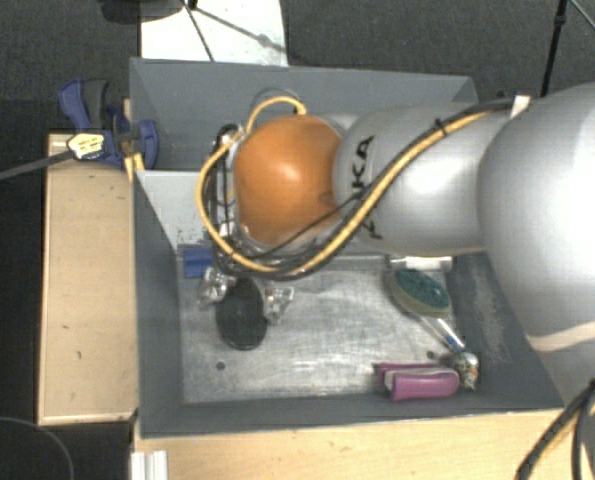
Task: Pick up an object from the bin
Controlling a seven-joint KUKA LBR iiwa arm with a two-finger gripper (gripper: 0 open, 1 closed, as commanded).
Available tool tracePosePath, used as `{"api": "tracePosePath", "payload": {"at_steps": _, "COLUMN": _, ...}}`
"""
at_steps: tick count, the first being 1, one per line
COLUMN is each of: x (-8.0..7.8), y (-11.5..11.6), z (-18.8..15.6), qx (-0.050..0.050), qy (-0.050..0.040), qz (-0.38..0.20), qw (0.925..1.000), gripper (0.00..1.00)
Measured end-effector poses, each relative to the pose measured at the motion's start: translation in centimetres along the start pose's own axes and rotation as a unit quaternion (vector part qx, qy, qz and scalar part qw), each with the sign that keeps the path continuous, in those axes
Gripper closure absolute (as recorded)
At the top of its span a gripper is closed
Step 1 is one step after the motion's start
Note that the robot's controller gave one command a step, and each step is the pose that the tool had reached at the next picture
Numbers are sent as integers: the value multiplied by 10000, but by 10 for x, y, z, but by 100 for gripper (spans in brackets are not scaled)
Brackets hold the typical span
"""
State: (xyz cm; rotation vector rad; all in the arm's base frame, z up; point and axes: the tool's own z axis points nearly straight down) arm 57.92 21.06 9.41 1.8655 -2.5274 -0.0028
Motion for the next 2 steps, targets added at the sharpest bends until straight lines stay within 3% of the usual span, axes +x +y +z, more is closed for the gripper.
{"api": "tracePosePath", "payload": {"at_steps": 1, "x": 0, "y": 0, "z": 0, "qx": -2, "qy": 0, "qz": 22, "qw": 10000, "gripper": 100}}
{"api": "tracePosePath", "payload": {"at_steps": 2, "x": -4, "y": 5, "z": -111, "qx": 47, "qy": -33, "qz": -26, "qw": 10000, "gripper": 100}}
